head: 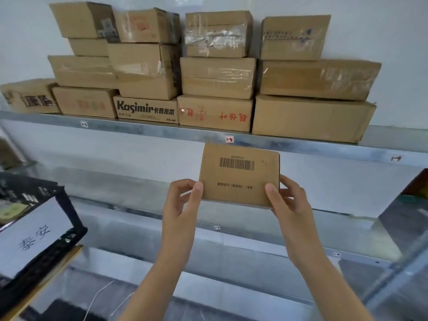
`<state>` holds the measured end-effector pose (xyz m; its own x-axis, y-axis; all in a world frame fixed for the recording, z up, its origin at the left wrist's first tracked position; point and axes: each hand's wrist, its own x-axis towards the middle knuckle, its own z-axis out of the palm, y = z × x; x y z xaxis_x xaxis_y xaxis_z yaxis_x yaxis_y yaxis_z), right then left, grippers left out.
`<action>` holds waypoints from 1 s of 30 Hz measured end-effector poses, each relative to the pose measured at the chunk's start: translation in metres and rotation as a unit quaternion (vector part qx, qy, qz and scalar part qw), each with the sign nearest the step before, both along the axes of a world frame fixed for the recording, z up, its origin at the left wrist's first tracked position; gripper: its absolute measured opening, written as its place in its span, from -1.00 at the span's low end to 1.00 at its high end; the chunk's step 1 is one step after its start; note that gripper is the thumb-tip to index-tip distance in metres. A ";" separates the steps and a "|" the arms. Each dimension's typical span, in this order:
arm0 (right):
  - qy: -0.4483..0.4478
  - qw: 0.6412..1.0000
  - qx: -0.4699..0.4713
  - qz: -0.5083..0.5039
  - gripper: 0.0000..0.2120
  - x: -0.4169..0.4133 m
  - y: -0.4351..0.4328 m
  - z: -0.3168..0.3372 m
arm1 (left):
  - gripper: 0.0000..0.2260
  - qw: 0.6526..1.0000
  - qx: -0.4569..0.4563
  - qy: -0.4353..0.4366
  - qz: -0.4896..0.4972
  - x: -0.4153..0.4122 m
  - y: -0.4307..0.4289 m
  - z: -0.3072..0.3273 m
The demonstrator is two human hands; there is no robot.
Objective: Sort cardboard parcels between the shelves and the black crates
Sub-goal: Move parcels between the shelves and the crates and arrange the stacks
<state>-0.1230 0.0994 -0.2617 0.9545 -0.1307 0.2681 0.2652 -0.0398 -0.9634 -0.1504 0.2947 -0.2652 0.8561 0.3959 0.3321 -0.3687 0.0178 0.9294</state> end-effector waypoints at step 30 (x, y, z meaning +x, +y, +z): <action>0.156 0.983 -0.003 0.101 -0.38 -0.001 0.034 -0.035 | -0.70 0.995 -0.054 0.078 0.017 -0.035 0.046 -0.046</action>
<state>-0.1243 0.1339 -0.2970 0.9967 0.0700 -0.0407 -0.0392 -0.0228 -0.9990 -0.1854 0.3402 -0.3111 0.8791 0.4521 0.1508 -0.2231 0.1107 0.9685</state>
